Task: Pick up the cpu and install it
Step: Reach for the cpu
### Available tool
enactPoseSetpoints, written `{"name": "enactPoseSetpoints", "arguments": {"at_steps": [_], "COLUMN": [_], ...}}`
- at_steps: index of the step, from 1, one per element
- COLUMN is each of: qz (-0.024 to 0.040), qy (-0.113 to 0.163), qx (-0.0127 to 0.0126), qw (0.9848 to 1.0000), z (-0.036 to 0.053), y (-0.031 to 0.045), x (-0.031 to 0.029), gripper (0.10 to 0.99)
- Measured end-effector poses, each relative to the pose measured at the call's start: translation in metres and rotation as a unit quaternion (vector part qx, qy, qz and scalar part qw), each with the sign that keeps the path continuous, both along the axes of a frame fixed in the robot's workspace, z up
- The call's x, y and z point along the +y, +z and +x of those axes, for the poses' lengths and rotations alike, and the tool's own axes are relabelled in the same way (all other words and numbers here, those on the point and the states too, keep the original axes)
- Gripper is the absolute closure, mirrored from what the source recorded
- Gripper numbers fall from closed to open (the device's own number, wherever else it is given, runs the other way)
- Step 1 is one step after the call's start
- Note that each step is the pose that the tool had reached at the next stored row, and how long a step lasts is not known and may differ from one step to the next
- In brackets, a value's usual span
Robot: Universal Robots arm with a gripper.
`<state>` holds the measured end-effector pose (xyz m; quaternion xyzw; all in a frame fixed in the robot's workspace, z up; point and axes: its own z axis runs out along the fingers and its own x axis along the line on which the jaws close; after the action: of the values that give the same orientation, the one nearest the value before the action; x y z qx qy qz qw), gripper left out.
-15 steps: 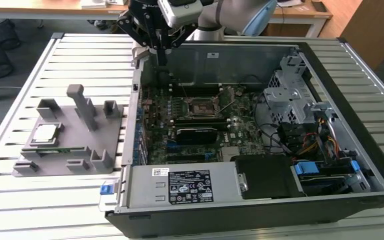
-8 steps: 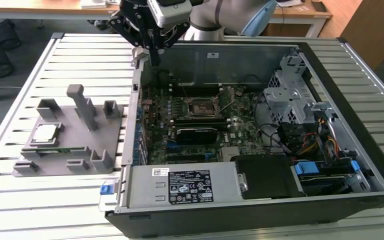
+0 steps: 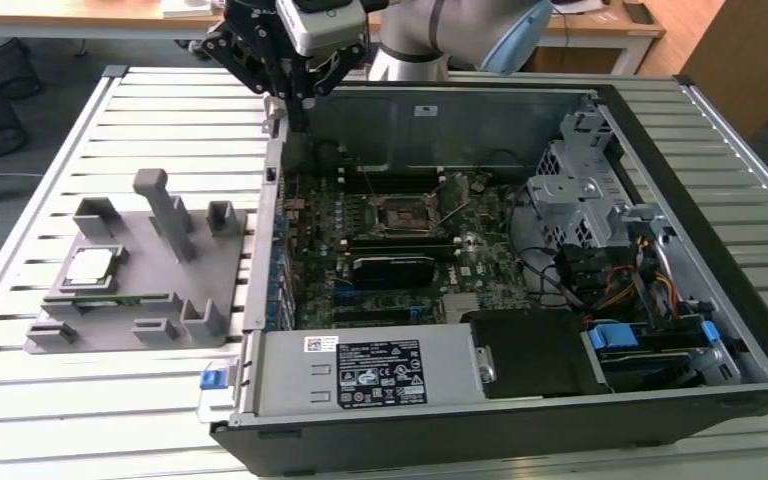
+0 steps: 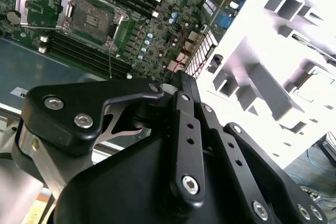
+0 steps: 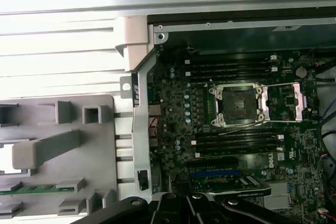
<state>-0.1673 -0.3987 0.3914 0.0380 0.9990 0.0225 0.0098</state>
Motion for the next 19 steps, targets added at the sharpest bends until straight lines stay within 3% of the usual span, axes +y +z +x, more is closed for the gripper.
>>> {"name": "enactPoseSetpoints", "arguments": {"at_steps": [15,18,19], "qz": [0.0000,0.0000,0.0001], "qy": [0.000,0.000,0.000], "qx": [0.0007,0.0008,0.0008], "qw": [1.0000,1.0000,1.0000], "z": [-0.0136,-0.0198,-0.0292], "y": [-0.0005,-0.0006,-0.0008], "x": [0.0000,0.0000,0.0000], "gripper": [0.980,0.980,0.980]}}
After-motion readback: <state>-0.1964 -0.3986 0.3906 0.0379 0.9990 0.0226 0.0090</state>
